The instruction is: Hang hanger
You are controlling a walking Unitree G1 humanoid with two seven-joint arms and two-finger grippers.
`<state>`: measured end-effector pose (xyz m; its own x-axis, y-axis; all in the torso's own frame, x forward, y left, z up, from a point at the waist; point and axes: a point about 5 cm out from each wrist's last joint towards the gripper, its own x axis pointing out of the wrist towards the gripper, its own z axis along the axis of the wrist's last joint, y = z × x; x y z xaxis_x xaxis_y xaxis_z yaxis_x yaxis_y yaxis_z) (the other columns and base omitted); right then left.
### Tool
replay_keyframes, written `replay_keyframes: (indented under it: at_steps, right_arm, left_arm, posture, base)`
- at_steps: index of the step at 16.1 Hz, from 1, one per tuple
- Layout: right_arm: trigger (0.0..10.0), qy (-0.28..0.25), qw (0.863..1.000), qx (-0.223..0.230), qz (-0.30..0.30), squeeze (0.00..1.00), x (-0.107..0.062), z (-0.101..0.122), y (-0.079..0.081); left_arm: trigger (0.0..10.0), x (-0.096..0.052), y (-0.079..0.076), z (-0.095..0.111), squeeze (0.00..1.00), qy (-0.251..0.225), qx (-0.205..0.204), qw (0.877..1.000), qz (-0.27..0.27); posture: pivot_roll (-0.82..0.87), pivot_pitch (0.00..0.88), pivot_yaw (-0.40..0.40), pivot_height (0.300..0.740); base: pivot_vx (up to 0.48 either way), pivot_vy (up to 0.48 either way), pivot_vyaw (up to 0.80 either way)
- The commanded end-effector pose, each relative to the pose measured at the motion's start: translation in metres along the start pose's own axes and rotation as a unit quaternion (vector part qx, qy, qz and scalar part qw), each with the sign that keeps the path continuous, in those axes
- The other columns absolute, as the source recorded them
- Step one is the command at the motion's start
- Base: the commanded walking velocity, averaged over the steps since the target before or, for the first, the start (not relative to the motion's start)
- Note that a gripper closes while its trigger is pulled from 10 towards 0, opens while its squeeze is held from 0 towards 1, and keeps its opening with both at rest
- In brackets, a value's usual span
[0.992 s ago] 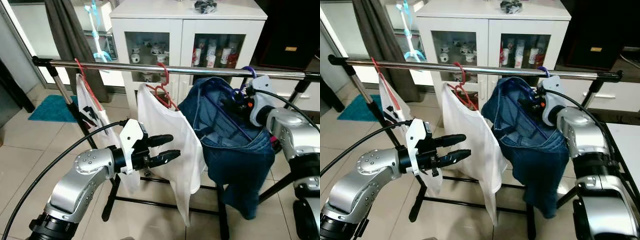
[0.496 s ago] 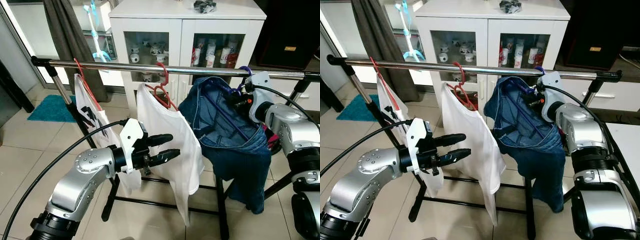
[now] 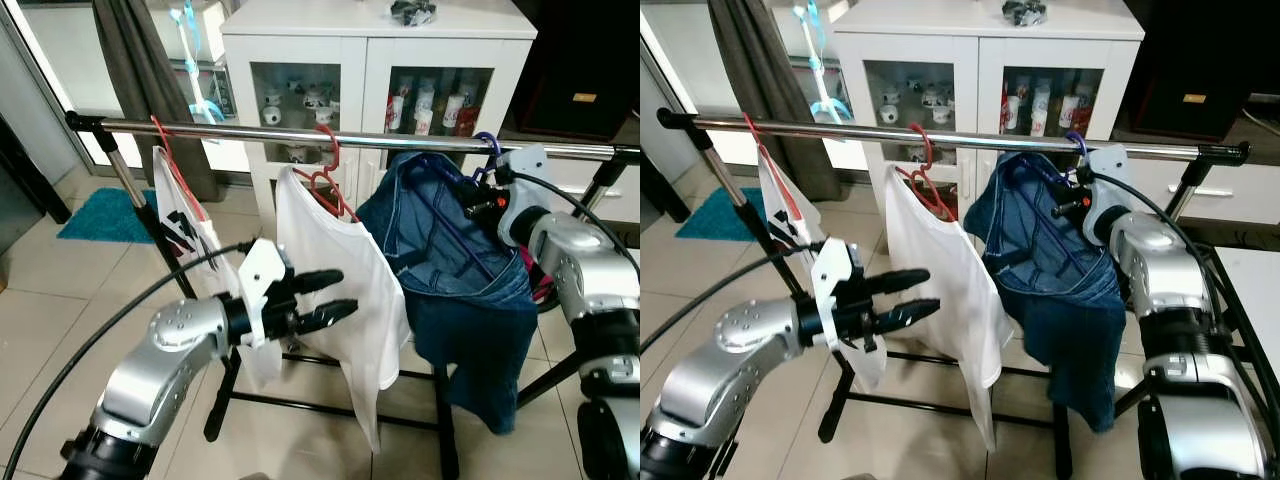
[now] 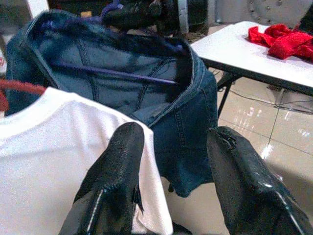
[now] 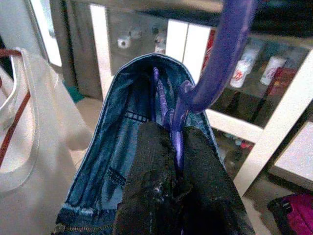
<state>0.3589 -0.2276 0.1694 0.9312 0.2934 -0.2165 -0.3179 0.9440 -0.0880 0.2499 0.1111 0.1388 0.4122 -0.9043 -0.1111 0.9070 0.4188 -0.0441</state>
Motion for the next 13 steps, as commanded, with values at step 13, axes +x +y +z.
replay_keyframes:
  at_steps: [13]
  right_arm:
    - [0.0, -0.083, 0.996, 0.014, -0.03, 0.0, -0.056, -0.002, 0.05]
  left_arm:
    - [10.0, -0.001, 0.017, -0.005, 0.0, 0.005, 0.014, 0.989, 0.149]
  posture:
    - [-0.13, 0.0, 0.084, 0.74]
  base:
    - [0.0, 0.0, 0.0]
